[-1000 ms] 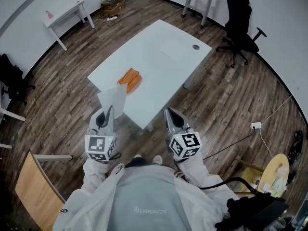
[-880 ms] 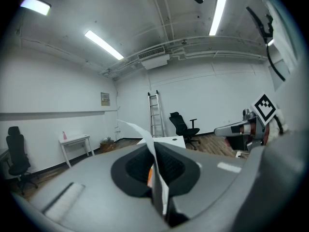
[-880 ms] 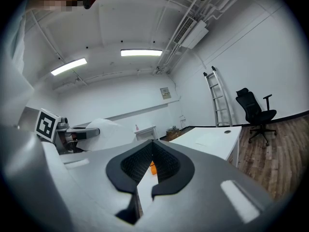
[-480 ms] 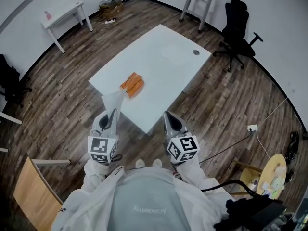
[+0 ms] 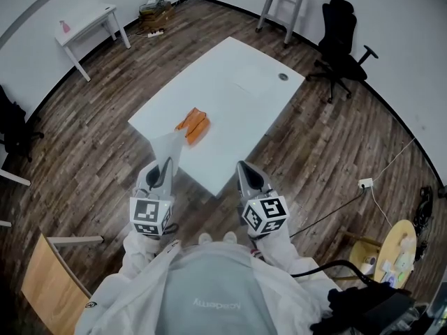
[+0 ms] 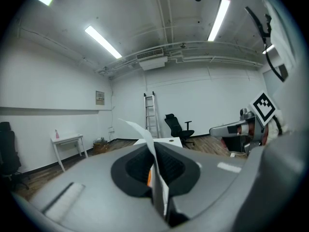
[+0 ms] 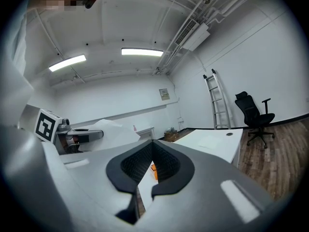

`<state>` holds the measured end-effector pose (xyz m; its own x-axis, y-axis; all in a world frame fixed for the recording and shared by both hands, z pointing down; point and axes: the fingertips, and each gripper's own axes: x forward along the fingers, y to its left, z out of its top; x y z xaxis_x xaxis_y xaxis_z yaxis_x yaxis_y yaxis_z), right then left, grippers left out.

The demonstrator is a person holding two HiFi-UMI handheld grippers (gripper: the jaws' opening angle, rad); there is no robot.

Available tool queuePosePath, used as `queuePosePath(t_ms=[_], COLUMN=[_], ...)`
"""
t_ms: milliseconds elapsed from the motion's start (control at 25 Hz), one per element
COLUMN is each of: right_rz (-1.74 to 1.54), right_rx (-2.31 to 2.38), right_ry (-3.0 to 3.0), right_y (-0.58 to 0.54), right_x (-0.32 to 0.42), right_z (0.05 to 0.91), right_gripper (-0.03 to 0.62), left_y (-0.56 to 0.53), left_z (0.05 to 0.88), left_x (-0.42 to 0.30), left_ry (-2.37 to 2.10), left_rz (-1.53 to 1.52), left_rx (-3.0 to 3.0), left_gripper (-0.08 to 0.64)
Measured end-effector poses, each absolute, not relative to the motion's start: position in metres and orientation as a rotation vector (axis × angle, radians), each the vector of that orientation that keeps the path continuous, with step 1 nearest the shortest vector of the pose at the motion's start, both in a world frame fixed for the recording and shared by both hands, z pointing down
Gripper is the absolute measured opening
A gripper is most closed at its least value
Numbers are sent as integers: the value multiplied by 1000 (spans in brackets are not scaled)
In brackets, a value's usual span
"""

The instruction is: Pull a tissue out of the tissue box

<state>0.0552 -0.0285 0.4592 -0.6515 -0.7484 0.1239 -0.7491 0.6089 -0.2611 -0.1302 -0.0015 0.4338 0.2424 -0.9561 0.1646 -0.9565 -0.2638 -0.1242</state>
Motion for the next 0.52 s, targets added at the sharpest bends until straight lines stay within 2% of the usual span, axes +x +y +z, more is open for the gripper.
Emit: queuePosePath(t_ms=[520], right_rz=[434], right_rx=[1301], right_ry=[-2827], right_y=[-31], right_x=[49], right_z=[454], right_gripper=[0], left_y=[-2], left_z=[432], left_x=[-135], left_ry=[-1914], left_rz=[311], left_rx=[2475], left_gripper=[0])
